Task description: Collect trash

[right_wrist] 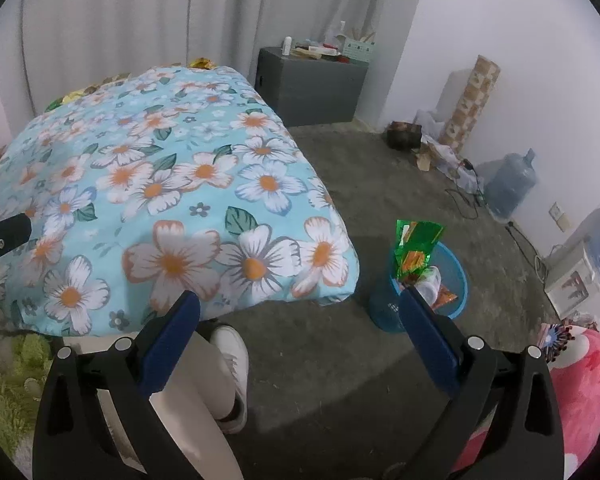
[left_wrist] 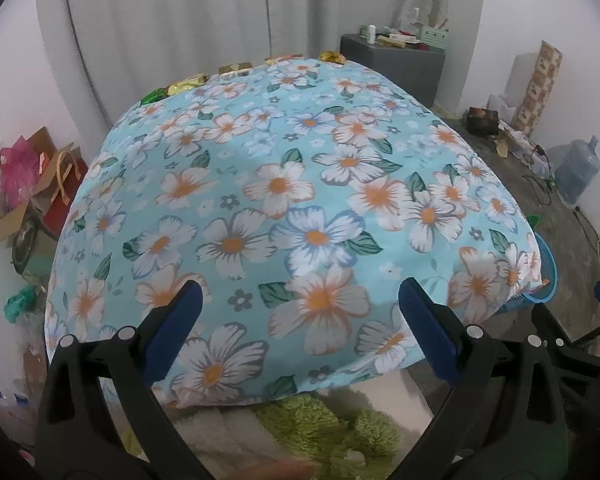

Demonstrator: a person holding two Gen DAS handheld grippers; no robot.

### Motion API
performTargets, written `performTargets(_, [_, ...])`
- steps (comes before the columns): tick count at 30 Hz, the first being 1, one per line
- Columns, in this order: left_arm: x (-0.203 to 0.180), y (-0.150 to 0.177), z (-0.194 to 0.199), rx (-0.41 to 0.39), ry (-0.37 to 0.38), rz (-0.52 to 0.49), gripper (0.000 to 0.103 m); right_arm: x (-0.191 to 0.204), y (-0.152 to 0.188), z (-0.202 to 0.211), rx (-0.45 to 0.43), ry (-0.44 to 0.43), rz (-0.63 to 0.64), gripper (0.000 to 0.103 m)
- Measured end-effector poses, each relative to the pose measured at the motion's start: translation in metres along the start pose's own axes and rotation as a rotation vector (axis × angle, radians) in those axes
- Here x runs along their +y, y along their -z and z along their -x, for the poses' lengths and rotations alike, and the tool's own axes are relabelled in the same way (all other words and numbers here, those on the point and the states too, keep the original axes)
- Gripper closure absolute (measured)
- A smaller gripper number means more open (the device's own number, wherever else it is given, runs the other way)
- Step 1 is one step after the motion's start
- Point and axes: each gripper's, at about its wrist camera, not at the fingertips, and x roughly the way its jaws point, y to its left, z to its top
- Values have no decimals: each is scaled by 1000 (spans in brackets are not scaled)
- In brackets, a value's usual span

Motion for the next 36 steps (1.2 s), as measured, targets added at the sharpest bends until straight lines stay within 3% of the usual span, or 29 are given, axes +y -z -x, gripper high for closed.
performTargets(36, [-15, 1, 9, -20, 61, -32, 9, -11, -1, 9, -20, 25, -23, 6])
